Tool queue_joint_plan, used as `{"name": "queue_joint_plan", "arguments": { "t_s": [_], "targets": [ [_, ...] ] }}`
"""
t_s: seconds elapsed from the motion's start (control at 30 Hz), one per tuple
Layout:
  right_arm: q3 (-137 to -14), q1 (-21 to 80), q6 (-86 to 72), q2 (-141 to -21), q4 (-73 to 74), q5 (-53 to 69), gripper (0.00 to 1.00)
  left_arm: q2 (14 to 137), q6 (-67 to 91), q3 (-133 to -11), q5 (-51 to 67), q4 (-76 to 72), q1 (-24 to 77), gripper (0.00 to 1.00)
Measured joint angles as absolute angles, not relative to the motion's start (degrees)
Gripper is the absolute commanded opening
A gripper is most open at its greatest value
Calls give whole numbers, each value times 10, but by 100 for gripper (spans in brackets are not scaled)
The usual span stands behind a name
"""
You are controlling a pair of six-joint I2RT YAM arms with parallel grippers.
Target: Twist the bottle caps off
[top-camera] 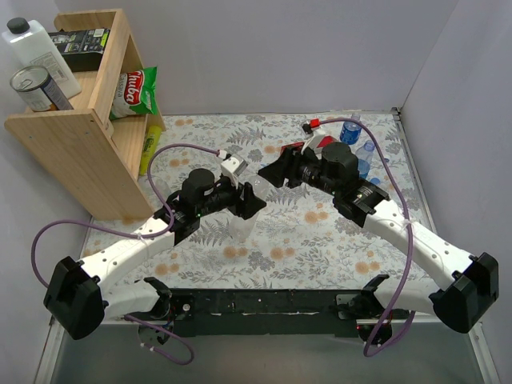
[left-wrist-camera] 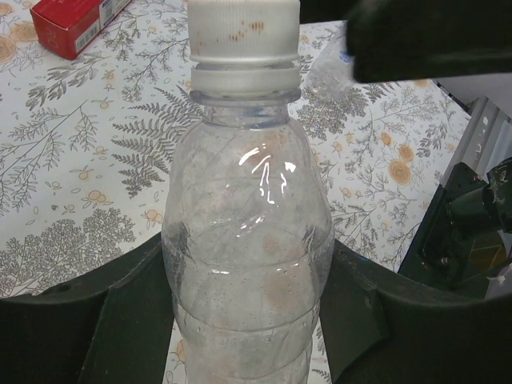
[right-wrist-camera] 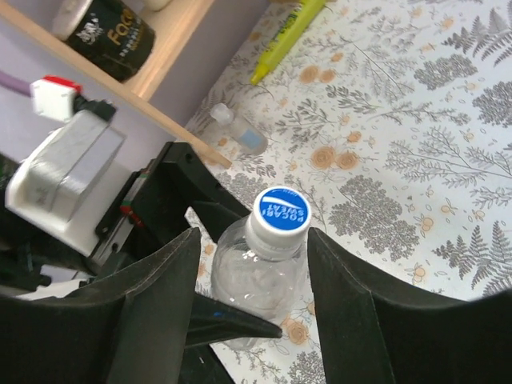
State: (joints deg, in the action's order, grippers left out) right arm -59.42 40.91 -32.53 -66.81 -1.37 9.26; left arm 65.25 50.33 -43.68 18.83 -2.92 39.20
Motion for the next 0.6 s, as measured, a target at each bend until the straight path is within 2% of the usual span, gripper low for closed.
{"name": "queue_joint_plan", "arguments": {
  "t_s": [0.6],
  "targets": [
    [-603,413,-354,-714,-34,83,57,658,485,-448,162,-9,418,32]
  ]
}}
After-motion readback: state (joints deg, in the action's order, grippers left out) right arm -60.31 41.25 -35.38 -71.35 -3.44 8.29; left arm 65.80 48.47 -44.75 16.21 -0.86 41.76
